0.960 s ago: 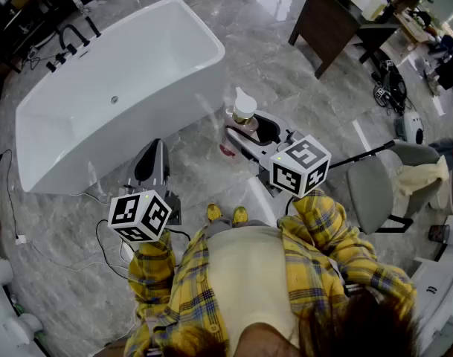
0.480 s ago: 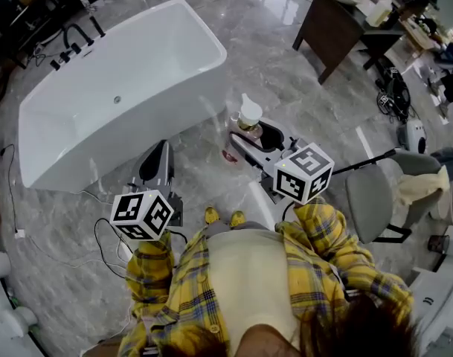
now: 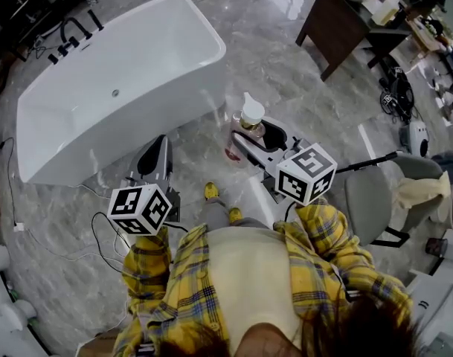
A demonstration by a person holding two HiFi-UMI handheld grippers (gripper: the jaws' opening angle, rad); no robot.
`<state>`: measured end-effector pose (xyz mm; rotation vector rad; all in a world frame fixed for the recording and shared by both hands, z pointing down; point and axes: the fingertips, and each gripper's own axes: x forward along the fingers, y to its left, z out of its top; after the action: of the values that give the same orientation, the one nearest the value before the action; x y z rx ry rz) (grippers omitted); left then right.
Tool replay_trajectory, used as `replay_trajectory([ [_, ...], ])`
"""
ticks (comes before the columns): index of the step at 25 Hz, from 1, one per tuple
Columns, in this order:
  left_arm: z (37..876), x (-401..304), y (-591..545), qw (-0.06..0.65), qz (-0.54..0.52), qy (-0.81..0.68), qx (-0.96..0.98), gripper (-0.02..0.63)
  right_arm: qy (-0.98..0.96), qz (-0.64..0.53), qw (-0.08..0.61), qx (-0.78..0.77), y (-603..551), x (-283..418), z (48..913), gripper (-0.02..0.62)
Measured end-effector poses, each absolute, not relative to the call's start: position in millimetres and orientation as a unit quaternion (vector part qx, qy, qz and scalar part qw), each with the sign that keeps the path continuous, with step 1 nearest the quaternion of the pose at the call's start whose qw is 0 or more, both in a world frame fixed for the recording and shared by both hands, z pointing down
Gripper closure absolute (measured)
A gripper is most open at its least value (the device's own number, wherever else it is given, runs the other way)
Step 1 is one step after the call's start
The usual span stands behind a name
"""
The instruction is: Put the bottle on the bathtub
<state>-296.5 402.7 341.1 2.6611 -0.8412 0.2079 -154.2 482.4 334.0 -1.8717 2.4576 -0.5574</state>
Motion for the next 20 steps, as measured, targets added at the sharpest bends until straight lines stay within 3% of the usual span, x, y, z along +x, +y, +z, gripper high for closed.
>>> replay_trajectory([
  [20, 360, -246, 265, 0.190, 0.067, -0.277, 0.940, 0.598, 0.771, -0.190, -0.003, -0.608, 359, -116, 341, 0.374],
])
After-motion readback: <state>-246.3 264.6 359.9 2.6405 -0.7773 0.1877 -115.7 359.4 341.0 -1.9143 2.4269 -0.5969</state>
